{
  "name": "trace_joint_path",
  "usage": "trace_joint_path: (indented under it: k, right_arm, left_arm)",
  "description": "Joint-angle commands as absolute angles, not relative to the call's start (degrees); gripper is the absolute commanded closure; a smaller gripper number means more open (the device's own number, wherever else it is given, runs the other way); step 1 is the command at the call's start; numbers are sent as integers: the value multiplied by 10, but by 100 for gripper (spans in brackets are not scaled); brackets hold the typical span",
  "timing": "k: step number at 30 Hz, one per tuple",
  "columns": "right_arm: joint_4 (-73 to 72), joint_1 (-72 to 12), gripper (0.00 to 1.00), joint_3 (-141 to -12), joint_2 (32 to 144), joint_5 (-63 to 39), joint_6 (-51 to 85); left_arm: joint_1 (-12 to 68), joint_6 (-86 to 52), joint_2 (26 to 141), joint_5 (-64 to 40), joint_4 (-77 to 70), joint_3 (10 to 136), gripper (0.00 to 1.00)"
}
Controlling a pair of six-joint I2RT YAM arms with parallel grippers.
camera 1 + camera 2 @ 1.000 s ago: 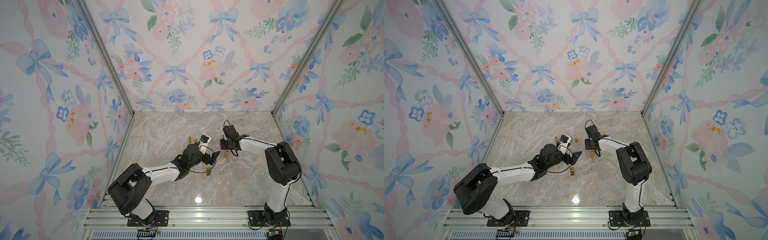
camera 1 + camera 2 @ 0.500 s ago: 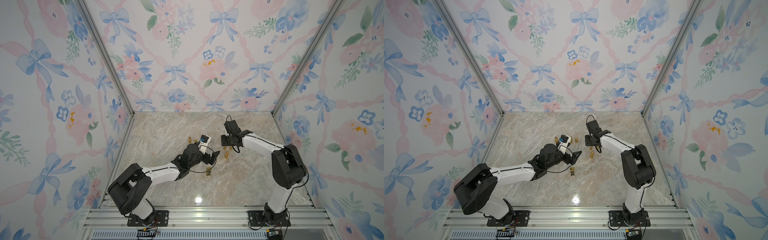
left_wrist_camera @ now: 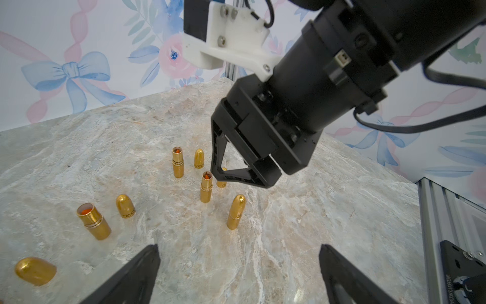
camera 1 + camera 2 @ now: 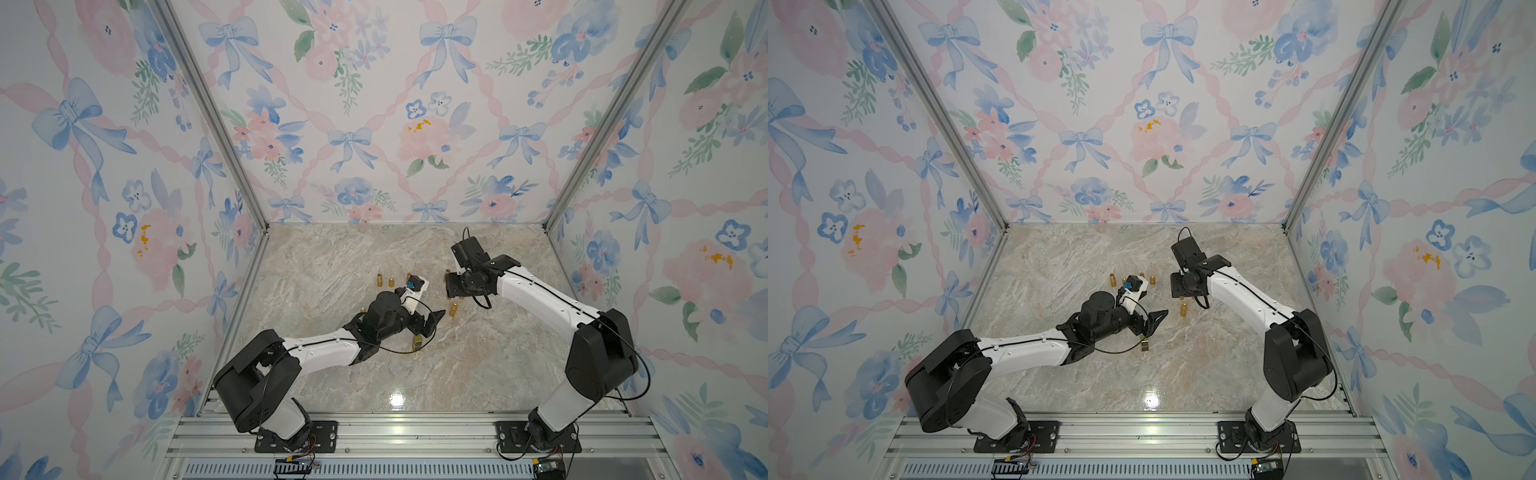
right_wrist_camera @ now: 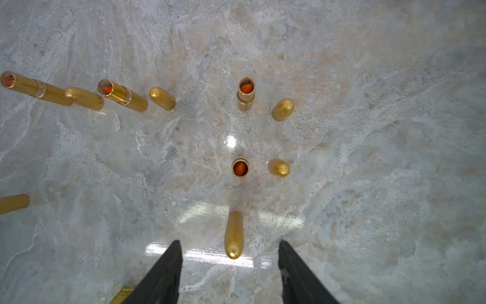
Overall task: Open the lipstick cap
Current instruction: Pick up the lipstick at the center of the board.
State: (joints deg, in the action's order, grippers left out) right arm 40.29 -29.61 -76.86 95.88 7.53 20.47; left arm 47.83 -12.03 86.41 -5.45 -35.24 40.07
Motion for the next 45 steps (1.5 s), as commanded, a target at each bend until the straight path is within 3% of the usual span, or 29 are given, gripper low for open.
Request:
trace_joint_path:
  k: [1, 10, 28, 45]
  right_arm:
    - [440, -307, 40, -739, 951, 77, 234]
    - [388, -303, 42, -699, 974, 70, 249]
    - [338, -291, 64, -700, 1039, 93, 226]
    - [313, -292, 74, -681, 1058, 86, 230]
  left_arm:
    - [482, -105, 852, -74, -341, 375, 2]
    - [482, -105, 855, -83, -328, 369, 2]
    - [483, -108, 863, -53, -317, 382, 2]
    - [483, -105, 860, -44, -316, 382, 2]
